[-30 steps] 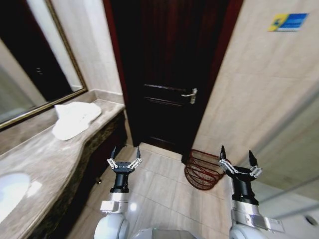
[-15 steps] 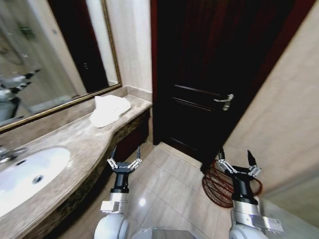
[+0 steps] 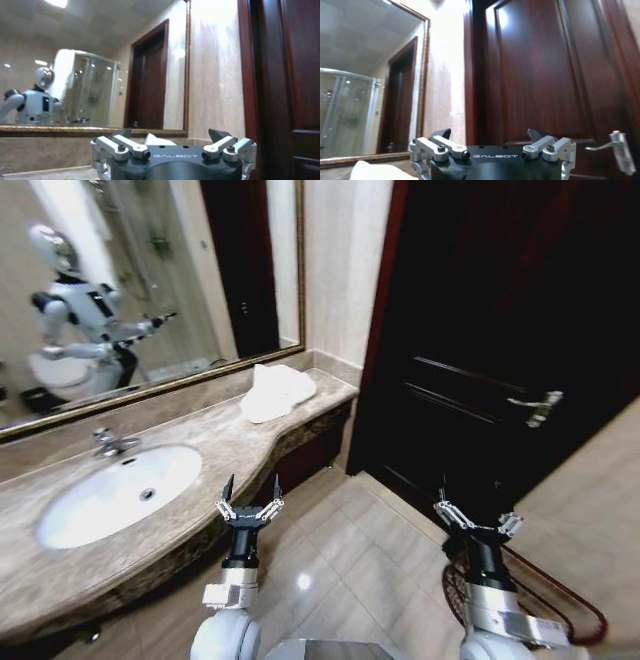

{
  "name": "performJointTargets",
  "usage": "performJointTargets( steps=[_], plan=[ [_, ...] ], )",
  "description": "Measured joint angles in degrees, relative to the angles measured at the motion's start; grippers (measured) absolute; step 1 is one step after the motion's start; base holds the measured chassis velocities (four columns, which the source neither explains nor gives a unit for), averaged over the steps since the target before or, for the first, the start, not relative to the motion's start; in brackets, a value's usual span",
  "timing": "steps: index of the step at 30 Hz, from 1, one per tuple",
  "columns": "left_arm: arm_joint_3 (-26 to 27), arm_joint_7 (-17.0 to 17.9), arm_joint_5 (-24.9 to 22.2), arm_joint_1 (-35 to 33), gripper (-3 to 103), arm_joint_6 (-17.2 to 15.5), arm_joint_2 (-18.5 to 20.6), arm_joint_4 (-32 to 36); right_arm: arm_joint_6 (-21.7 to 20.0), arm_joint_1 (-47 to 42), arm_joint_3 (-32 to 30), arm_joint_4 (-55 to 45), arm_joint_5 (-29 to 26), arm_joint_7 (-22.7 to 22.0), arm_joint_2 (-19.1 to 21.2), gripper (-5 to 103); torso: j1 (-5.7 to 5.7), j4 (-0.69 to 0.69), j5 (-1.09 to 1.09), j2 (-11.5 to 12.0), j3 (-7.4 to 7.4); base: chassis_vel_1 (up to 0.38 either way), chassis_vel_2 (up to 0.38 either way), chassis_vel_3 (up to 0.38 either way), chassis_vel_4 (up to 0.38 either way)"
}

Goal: Discard the used towel into the hamper.

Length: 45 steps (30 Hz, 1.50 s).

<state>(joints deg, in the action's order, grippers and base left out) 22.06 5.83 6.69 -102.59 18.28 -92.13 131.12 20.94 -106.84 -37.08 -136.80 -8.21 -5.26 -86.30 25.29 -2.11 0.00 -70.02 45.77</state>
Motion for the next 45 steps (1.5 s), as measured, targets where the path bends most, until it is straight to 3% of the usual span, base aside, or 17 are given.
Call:
performJointTargets(
  steps=[13,45],
  plan=[
    [0.26,3.05,2.09,0.06,100,-1.63,0.0,-0.77,0.98,-0.28,0.03,0.14,-0.12,1.69,-0.02,100,0.0,0.01,0.0,0.0,0.0,0.005,0.008,0.005,0.007],
    [-0.5,3.97,4.64,0.0,100,-2.57,0.0,-2.89,1.67,-0.06,0.04,0.9,-0.1,1.57,-0.41,100,0.0,0.01,0.0,0.0,0.0,-0.068,0.068,0.07,-0.072]
  ],
)
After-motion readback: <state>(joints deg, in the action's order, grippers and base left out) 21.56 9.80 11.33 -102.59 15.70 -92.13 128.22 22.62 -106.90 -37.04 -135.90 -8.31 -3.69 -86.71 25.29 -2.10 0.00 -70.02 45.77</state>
